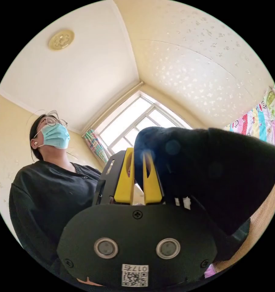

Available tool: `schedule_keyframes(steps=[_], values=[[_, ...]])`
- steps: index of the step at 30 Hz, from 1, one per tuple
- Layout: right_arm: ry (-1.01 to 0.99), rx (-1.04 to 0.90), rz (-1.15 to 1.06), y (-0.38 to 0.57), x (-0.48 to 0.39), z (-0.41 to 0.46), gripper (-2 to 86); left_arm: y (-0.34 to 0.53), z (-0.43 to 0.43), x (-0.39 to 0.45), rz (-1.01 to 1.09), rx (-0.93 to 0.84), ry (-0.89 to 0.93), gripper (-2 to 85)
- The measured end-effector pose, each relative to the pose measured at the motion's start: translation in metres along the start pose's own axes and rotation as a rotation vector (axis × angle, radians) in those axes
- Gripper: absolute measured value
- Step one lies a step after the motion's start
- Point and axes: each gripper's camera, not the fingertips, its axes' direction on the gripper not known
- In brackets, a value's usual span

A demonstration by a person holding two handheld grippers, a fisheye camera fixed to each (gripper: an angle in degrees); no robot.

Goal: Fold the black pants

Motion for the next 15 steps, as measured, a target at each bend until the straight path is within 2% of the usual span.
schedule_keyframes(steps=[7,12,15], values=[[0.416,-0.322,-0.067,0.030,-0.041,0.029,0.2,-0.046,0.066,-0.020,-0.075,-0.169,0.010,14.6],[0.378,-0.299,-0.037,0.066,-0.052,0.022,0.2,-0.083,0.123,-0.027,-0.011,-0.461,-0.201,15.2],[0.395,-0.323,-0.062,0.081,-0.067,0.019,0.1,-0.098,0.148,-0.037,0.000,-0.592,-0.248,15.1]])
